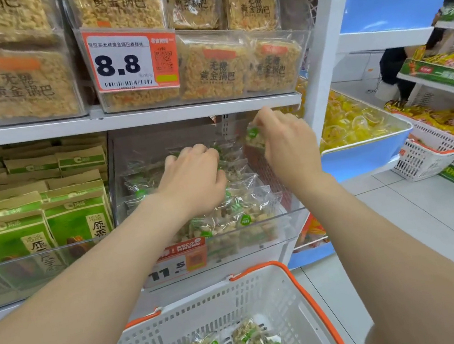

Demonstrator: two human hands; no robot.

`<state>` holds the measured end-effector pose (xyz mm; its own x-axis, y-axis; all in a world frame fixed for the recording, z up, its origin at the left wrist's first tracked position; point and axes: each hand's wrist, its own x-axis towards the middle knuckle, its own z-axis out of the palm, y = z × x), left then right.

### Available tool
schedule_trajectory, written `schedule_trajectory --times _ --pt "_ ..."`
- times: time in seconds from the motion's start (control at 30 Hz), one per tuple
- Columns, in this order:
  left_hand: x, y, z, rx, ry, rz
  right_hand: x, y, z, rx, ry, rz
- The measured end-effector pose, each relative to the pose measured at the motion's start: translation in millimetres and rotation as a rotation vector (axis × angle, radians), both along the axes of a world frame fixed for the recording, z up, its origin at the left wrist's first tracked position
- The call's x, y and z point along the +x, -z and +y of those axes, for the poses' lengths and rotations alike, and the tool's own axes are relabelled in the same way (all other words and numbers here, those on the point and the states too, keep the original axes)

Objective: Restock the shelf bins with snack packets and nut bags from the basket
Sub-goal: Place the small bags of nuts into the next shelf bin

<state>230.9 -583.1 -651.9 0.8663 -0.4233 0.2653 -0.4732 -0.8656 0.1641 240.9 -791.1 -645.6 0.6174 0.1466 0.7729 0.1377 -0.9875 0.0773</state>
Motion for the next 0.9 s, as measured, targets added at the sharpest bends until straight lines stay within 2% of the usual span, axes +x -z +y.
schedule_trajectory --times 0.13,0.23,0.3,0.4,0.53,0.6,0.67,0.9 --pt "28.7 4.2 -12.4 0.048 0.024 0.131 18.0 7.6 4.0 -0.181 0.006 -0.006" --pt "54.3 9.9 -21.1 0.04 0.048 0.223 32.1 19.8 3.4 -0.148 0.028 0.031" --pt "68.0 11.8 -27.5 0.004 0.075 0.248 41.3 31.1 3.5 -0.12 0.051 0.131" --pt "87.5 20.3 -34.1 -0.033 0.084 0.286 47.3 37.9 1.6 -0.23 0.09 0.306" --pt "99.7 37.0 -31.9 0.014 0.064 0.346 51.0 29.3 -8.4 -0.076 0.015 0.428" --pt "102.0 42.4 -30.8 0.018 0.044 0.345 47.8 27.8 -5.8 -0.105 0.067 0.354" --pt "100.7 43.3 -30.0 -0.002 0.061 0.314 48.8 30.5 -1.5 -0.234 0.149 0.26" --pt "91.4 39.7 -29.6 0.038 0.068 0.277 63.2 20.0 9.0 -0.255 0.173 0.275"
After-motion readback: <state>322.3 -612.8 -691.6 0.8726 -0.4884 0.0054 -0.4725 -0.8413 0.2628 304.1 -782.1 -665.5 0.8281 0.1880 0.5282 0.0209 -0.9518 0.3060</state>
